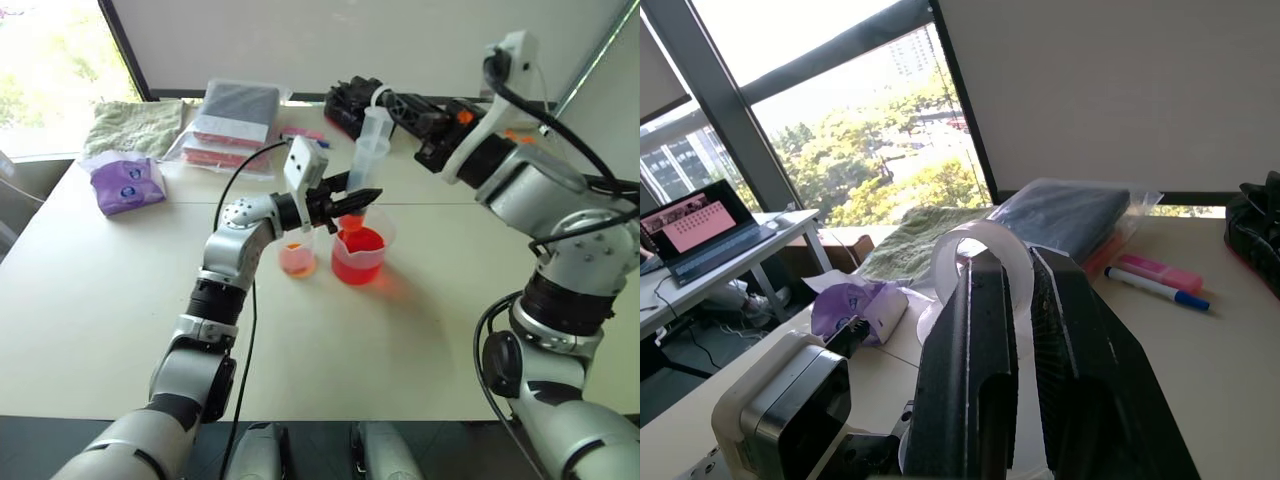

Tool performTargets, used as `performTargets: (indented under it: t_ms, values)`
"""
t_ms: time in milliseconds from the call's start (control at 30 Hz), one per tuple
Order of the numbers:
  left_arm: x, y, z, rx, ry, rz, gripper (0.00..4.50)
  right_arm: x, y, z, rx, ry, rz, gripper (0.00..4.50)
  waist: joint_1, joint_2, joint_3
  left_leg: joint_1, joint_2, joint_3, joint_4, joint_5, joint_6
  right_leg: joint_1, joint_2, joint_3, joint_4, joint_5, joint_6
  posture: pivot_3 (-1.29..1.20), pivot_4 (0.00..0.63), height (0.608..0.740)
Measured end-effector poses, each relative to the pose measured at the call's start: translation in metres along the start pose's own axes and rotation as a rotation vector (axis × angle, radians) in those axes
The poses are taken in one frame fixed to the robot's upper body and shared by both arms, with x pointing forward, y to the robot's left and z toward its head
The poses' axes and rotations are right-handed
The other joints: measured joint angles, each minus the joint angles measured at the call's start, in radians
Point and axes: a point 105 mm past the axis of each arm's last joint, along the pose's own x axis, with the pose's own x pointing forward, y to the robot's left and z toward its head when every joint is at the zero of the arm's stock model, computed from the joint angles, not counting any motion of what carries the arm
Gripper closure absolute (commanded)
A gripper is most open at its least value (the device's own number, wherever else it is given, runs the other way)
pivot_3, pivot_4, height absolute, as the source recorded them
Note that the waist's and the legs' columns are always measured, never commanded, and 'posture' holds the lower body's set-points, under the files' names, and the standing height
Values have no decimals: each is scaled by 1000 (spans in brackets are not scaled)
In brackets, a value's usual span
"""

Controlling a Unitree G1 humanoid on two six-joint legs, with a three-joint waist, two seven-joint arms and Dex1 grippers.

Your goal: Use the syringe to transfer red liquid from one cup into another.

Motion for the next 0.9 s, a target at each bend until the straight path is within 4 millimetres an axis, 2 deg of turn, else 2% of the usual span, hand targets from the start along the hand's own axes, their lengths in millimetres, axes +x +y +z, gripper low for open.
performTargets:
  t_ms: [300,433,567,733,900]
  values:
    - [2,-3,1,4,-7,-17,2971,-5,3,2,-19,-3,10,4458,1,0,0,0,0,0,0,0,0,0,0,0,-1,0,0,0,150,740]
    - [2,-7,-5,-11,1,-32,2971,-9,1,-2,-22,10,4,4458,1,0,0,-1,0,0,-1,0,0,0,0,0,-3,0,0,0,150,740]
    - [6,-13,-7,-19,0,-65,2971,-10,3,-2,-14,11,21,2897,1,0,0,-1,0,0,-1,0,0,0,0,0,-3,0,0,0,150,740]
    - [6,-16,-4,-14,-12,-85,2971,-13,-3,0,-30,12,-9,270,1,0,0,-1,0,0,-1,0,0,0,0,0,-4,0,0,0,150,740]
    - [7,-18,-4,-12,-11,-99,2971,-17,-3,0,-38,24,4,270,1,0,0,-2,0,0,-2,0,0,0,0,0,-5,0,0,0,150,740]
